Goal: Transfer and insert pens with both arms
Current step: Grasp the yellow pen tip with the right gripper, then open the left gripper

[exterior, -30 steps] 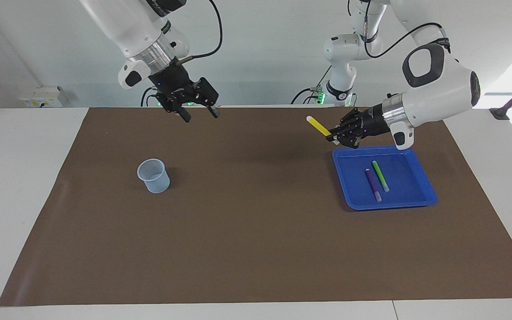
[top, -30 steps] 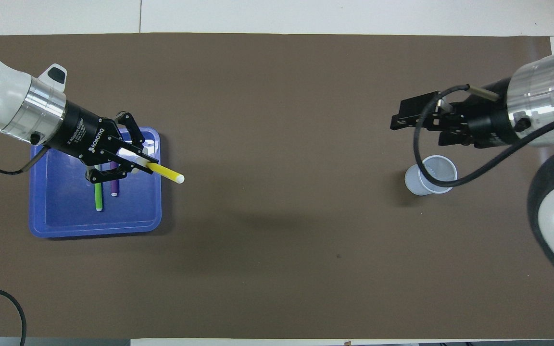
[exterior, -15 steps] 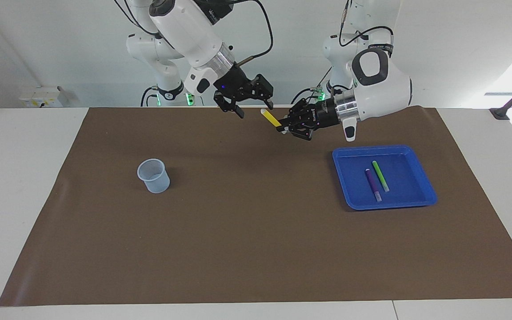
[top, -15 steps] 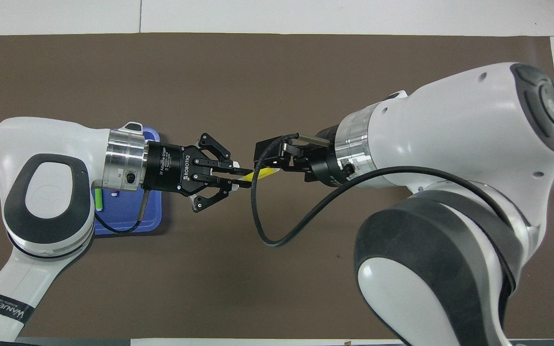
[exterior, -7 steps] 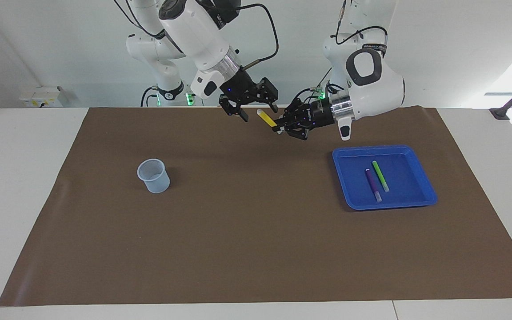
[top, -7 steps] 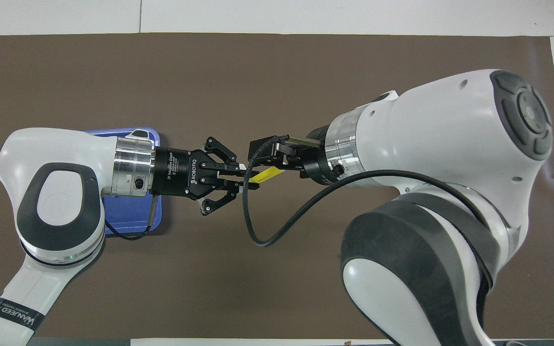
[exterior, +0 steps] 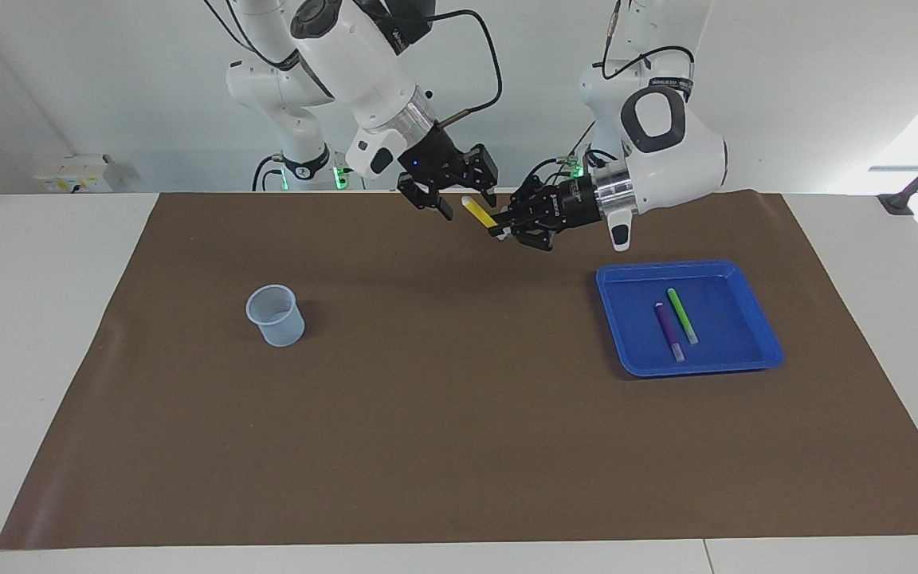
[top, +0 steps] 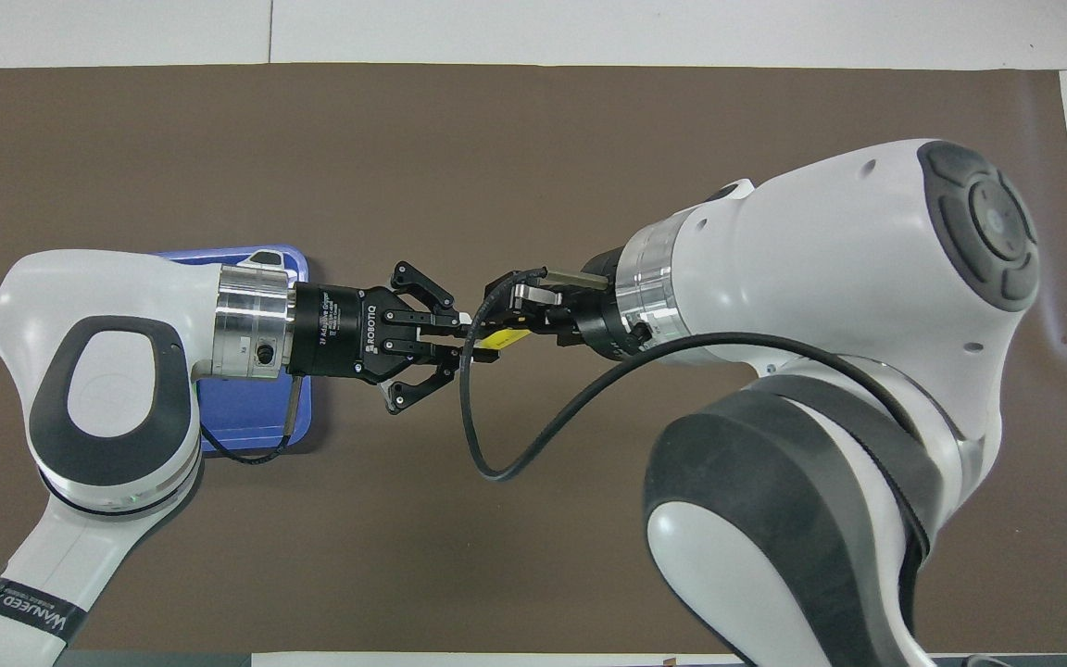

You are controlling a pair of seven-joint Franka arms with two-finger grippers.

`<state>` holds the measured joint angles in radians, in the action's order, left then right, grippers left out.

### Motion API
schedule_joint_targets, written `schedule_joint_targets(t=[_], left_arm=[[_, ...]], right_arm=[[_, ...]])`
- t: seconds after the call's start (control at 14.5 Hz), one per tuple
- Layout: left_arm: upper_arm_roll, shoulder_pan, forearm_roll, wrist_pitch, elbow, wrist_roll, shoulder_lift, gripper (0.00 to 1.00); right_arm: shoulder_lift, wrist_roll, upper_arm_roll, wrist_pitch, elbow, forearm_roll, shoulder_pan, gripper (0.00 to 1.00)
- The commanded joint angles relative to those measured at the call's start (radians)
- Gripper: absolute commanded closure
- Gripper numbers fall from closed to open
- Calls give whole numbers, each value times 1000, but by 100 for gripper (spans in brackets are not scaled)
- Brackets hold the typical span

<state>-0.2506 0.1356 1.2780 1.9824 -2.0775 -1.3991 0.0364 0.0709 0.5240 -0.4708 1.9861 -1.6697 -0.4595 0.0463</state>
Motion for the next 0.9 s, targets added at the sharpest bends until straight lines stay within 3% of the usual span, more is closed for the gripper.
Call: schedule_joint_targets(t=[0.0, 0.62, 0.69, 0.76, 0.83], left_arm=[[4, 2, 27, 18, -38, -11, 36, 100], [7, 7, 27, 19, -38, -2, 36, 100], [7, 2, 27, 16, -35, 0, 36, 8], [8, 2, 27, 16, -35, 0, 40, 0], [8, 1, 27, 16, -35, 0, 45, 0]], right_arm=[[-6, 4, -20, 14, -9, 15, -9, 100], [-5, 2, -17, 17, -7, 53, -13, 100], [-8, 2, -16, 13, -7, 53, -14, 100], [-11, -1, -9, 7, -8, 53, -19, 100], [-14, -5, -5, 2, -10, 53, -23, 100]])
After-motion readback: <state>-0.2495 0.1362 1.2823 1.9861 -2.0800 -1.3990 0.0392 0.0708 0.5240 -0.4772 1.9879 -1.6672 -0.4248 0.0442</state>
